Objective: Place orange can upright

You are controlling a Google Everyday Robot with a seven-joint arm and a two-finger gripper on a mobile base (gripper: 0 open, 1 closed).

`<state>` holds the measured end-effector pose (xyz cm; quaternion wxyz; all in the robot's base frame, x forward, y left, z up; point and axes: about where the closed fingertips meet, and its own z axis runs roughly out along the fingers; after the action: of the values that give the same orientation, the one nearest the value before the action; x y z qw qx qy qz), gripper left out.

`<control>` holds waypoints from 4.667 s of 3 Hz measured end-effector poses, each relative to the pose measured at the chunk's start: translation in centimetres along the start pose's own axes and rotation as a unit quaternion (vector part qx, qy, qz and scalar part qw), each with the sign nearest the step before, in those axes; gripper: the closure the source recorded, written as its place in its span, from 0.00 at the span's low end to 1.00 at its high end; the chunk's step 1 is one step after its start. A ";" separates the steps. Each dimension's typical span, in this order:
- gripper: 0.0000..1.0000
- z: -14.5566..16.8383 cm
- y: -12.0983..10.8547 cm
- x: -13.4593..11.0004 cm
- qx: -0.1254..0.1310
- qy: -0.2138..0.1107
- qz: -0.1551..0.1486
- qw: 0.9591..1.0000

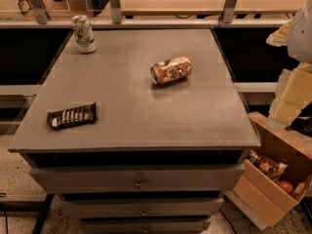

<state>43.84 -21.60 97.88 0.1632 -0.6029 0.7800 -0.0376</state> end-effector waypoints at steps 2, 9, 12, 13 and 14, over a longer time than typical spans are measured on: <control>0.00 1.2 -1.2 -0.9 0.007 0.026 -0.036 0.999; 0.00 15.2 -10.9 -15.6 0.002 -0.006 -0.319 0.948; 0.00 20.0 -10.9 -18.4 -0.052 -0.003 -0.278 0.959; 0.00 21.2 -11.2 -18.6 -0.059 0.003 -0.266 0.962; 0.00 22.4 -11.6 -18.7 -0.067 0.007 -0.254 0.965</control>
Offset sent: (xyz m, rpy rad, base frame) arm 0.0590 0.0217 -0.0247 -0.2615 -0.0117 0.1846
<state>65.40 -3.78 83.59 0.1021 -0.7904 0.6033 -0.0302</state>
